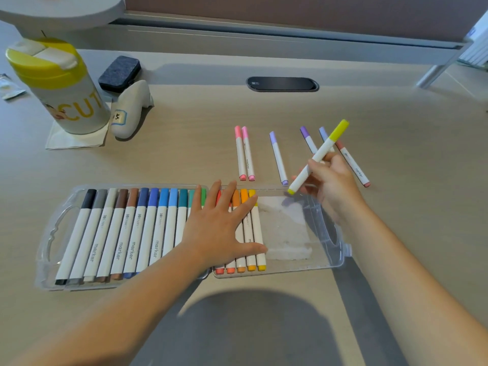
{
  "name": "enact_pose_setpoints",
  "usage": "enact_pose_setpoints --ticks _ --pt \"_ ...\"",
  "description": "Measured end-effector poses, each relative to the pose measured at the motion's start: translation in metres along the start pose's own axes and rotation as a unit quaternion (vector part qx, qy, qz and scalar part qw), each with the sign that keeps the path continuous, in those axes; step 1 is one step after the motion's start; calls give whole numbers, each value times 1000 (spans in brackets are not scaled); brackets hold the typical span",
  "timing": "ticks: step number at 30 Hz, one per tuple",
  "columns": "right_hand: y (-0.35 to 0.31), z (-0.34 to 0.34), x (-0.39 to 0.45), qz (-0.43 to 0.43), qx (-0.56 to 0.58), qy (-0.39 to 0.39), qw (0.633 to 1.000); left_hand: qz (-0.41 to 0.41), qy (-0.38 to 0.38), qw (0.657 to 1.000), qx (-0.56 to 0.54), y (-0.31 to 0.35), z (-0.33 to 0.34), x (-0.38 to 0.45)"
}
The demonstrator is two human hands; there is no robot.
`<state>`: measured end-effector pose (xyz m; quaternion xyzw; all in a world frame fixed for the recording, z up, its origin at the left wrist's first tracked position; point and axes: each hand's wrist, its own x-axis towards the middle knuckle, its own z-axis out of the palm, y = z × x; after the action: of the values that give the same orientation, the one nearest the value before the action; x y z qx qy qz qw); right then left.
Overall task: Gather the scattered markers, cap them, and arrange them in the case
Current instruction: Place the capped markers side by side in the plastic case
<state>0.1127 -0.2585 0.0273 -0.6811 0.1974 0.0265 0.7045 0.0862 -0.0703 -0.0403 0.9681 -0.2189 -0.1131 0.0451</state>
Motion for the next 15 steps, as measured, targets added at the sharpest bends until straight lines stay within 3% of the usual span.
enact_pose_setpoints --ticks 9,15 --pt "29 23 -22 148 -126 -149 970 -15 -8 1000 -6 -29 -6 -13" --pt "38 42 -23 120 -241 -163 949 -23 32 996 -85 -34 -11 -15"
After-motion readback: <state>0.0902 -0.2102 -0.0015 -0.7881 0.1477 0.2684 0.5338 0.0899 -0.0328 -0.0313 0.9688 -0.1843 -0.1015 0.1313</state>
